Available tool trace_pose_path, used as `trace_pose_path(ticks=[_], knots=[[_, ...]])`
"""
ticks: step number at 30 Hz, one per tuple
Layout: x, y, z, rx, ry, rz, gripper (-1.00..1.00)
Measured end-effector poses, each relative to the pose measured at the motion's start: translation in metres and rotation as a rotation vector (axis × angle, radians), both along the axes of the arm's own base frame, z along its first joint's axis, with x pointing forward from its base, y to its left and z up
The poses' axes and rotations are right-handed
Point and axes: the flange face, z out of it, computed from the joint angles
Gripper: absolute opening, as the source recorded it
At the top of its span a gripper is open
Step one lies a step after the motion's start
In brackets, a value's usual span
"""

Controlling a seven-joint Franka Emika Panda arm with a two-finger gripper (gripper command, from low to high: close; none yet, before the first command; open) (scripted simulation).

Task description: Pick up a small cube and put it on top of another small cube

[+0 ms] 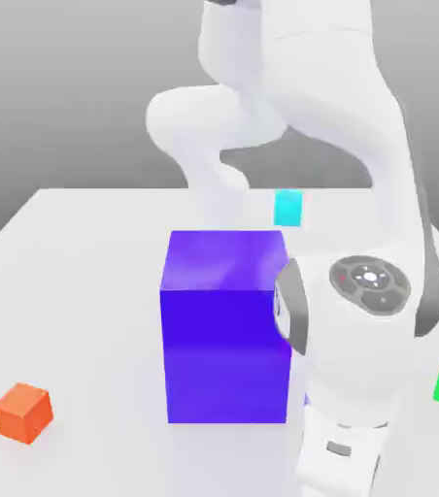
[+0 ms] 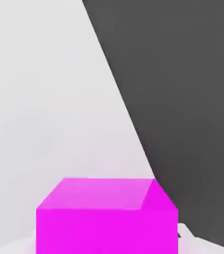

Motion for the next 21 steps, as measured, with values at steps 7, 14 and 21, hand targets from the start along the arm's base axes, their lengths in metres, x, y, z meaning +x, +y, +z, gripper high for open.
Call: trace_pose_path(ticks=[7, 14, 21], knots=[[-0.075, 0.119, 0.047, 0.008, 0.012, 0.264, -1.0], [-0.188, 0.218, 0.06, 0.002, 0.002, 0.569, -1.0], [-0.194, 0.222, 0.015, 0.001, 0.001, 0.585, 1.0]])
